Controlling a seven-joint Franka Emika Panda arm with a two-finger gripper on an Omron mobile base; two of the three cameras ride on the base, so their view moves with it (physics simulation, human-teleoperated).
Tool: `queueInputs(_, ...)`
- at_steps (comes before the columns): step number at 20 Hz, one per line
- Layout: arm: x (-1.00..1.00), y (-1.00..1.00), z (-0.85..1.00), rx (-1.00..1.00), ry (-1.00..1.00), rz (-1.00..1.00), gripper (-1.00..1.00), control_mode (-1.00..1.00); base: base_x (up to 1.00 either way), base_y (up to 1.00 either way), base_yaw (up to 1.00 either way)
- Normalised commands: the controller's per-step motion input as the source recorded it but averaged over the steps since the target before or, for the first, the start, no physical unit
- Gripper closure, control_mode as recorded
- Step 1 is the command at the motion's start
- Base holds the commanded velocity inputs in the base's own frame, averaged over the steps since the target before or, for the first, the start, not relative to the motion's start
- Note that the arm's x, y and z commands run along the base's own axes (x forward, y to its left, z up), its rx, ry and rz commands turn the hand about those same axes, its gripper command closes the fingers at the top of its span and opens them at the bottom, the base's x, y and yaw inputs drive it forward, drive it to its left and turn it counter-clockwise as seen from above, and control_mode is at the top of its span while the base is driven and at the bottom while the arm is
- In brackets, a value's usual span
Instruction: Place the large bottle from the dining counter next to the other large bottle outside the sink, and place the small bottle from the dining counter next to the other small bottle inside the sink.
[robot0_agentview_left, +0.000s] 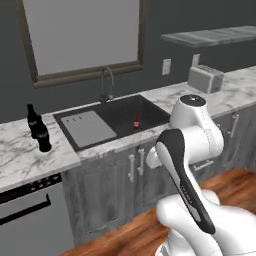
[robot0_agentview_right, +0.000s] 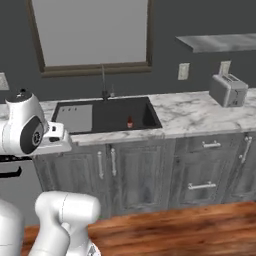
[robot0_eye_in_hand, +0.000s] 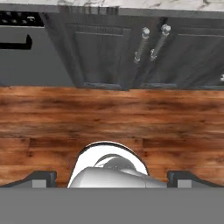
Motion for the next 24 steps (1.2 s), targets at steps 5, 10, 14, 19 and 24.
queueInputs(5, 0.0, 0.0, 0.0, 0.0, 0.0, 0.0, -1.0, 1.0, -0.36, -0.74, -0.61)
queueInputs(10, 0.0, 0.0, 0.0, 0.0, 0.0, 0.0, -1.0, 1.0, -0.34, -0.73, -0.62)
queueInputs(14, 0.0, 0.0, 0.0, 0.0, 0.0, 0.0, -1.0, 1.0, -0.37, -0.77, -0.61)
queueInputs(19, 0.0, 0.0, 0.0, 0.0, 0.0, 0.0, -1.0, 1.0, -0.28, -0.95, -0.49)
queueInputs(24, 0.0, 0.0, 0.0, 0.0, 0.0, 0.0, -1.0, 1.0, 0.45, -0.48, -0.09)
